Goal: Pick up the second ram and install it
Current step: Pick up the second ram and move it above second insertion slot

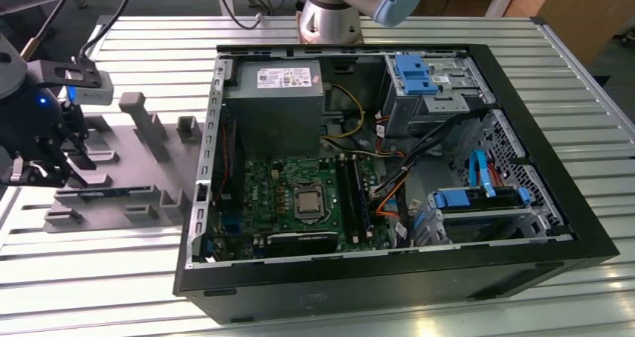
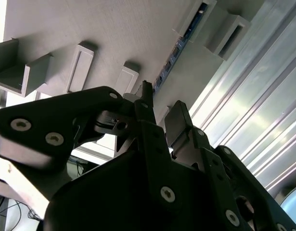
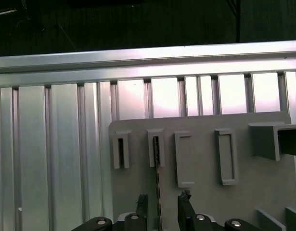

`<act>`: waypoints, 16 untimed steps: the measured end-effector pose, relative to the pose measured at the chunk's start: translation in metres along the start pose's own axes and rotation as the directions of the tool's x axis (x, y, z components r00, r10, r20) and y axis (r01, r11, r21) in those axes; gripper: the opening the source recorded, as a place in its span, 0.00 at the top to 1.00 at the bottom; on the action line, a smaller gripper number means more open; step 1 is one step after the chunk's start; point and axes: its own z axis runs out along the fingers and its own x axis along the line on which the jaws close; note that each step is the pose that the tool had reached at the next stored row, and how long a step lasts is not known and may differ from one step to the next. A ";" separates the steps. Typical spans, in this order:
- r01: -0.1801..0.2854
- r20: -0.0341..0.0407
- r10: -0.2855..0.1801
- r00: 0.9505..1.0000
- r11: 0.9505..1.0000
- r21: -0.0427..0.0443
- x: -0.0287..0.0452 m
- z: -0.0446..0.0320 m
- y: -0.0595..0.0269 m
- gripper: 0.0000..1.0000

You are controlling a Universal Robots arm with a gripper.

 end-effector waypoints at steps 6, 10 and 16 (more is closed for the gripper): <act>0.000 0.000 0.000 1.000 1.000 0.000 0.0001 0.0082 -0.0016 0.62; 0.000 0.000 0.000 1.000 1.000 0.003 0.0007 0.0136 -0.0017 0.62; 0.000 0.000 0.000 1.000 1.000 0.005 0.0011 0.0159 -0.0017 0.62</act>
